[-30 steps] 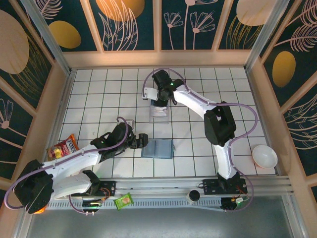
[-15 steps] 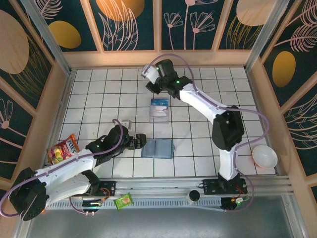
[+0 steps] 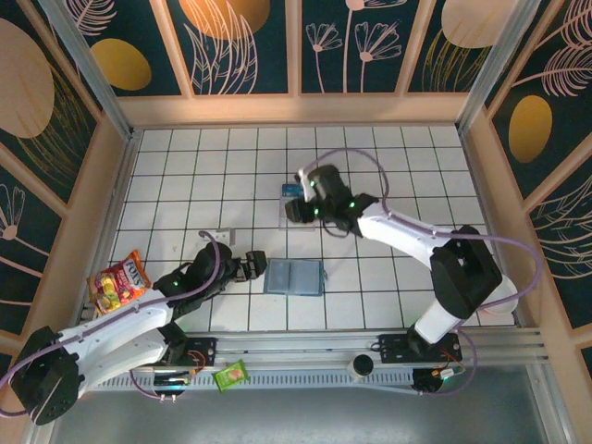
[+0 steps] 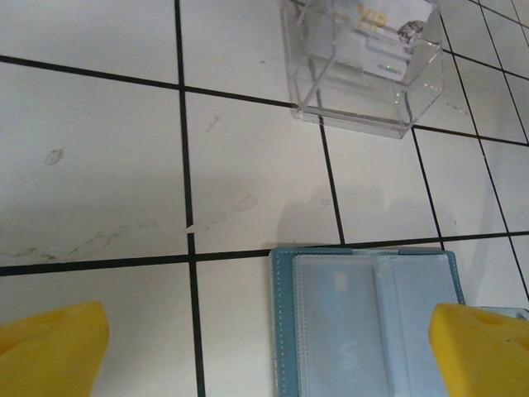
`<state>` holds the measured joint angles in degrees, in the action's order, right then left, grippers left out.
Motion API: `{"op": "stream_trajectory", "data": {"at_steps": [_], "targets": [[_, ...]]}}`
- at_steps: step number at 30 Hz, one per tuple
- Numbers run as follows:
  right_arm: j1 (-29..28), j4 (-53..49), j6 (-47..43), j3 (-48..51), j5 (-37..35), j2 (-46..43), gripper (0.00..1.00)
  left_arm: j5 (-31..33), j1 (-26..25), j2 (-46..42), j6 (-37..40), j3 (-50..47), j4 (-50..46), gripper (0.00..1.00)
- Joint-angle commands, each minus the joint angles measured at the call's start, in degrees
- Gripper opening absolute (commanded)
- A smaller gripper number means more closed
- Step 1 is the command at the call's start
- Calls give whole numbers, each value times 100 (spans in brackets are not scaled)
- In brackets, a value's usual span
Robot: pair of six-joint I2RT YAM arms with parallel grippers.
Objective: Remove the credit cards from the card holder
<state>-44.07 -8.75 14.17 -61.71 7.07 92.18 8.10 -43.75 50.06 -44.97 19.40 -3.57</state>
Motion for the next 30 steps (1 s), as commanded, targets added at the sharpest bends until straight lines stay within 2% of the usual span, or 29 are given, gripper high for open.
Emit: {"op": "stream_trajectory", "data": {"at_steps": [1, 4, 8, 13, 26, 30], "targets": [[-628, -227, 508, 468, -383, -265, 42, 138, 48, -209, -209, -223, 155, 99], [-1178, -233, 560, 698, -671, -120, 42, 148, 50, -362, -333, -402, 206, 99], [-1866, -389, 444, 513, -1257, 302, 42, 149, 50, -494, -446, -524, 217, 99], [-2339, -682, 251, 219, -1917, 718, 42, 131, 51, -590, -477, -594, 173, 99], [-2633, -881, 199, 142, -2037, 1265, 38, 78, 50, -621, -433, -602, 155, 99], [-2632, -832, 261, 258, -1991, 1268, 26, -6, 50, -590, -378, -595, 207, 98]]}}
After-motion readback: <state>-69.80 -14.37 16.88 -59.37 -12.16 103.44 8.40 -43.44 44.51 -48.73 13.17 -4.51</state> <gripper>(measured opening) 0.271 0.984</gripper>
